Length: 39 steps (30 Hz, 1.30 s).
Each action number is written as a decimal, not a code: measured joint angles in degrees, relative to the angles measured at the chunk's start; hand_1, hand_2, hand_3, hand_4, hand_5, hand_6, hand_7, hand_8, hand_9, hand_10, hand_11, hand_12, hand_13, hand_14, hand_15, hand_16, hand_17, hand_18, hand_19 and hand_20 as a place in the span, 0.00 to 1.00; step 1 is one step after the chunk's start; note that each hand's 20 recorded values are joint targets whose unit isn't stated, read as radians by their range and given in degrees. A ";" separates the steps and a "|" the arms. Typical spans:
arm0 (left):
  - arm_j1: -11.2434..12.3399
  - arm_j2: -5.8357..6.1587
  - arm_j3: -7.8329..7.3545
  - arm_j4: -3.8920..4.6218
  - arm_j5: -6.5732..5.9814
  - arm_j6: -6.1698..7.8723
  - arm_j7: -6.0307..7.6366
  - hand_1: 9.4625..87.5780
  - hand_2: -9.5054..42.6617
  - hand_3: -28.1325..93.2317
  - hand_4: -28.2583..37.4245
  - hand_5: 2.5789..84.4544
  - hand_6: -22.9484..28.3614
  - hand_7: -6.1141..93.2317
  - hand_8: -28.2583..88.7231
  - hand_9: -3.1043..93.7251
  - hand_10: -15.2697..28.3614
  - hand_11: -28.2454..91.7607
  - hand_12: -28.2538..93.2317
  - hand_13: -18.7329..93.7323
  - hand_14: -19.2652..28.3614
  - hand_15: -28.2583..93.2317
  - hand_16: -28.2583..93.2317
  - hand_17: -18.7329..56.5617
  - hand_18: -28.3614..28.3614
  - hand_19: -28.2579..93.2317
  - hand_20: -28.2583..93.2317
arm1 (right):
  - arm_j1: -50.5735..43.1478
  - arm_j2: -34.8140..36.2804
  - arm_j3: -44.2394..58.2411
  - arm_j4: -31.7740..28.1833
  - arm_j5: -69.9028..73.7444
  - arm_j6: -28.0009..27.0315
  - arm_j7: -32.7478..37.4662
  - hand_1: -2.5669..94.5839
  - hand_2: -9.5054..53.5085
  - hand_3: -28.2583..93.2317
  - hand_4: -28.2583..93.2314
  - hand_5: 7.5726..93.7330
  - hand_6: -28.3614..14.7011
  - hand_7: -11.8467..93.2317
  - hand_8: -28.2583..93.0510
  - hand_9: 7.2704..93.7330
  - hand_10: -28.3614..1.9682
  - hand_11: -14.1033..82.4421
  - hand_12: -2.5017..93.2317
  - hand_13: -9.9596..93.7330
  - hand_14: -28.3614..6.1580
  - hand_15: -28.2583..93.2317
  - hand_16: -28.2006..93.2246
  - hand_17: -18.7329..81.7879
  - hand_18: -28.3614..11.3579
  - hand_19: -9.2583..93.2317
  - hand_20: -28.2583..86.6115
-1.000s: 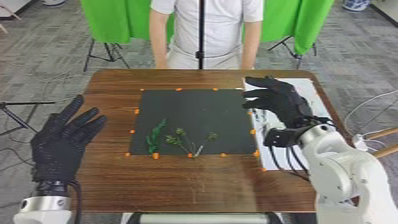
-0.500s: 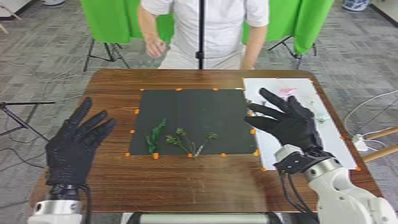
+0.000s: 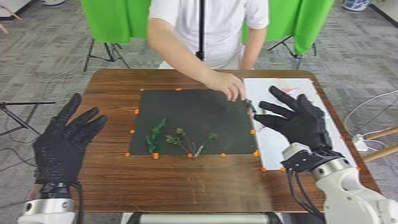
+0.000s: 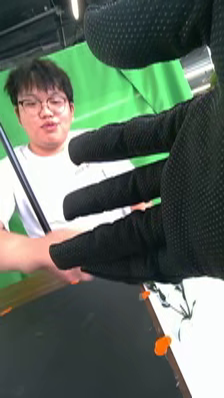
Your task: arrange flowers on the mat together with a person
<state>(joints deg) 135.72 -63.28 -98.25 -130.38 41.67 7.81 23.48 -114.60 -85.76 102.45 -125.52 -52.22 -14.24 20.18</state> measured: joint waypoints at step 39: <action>-0.75 0.19 2.23 0.68 -0.62 -0.44 -1.17 0.10 0.34 0.86 0.00 0.37 0.56 0.16 0.16 0.38 0.79 0.40 0.31 0.39 0.94 0.56 0.17 0.14 0.95 0.67 0.25 | -0.95 0.06 -0.14 0.08 -3.88 -2.51 1.91 0.17 0.30 0.85 0.00 0.38 0.67 0.21 0.14 0.45 0.36 0.22 0.14 0.47 0.16 0.42 0.36 0.22 0.22 0.50 0.37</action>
<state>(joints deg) 134.97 -63.09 -96.03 -129.70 41.05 7.37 22.31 -115.55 -85.71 102.31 -125.44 -56.10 -16.75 22.10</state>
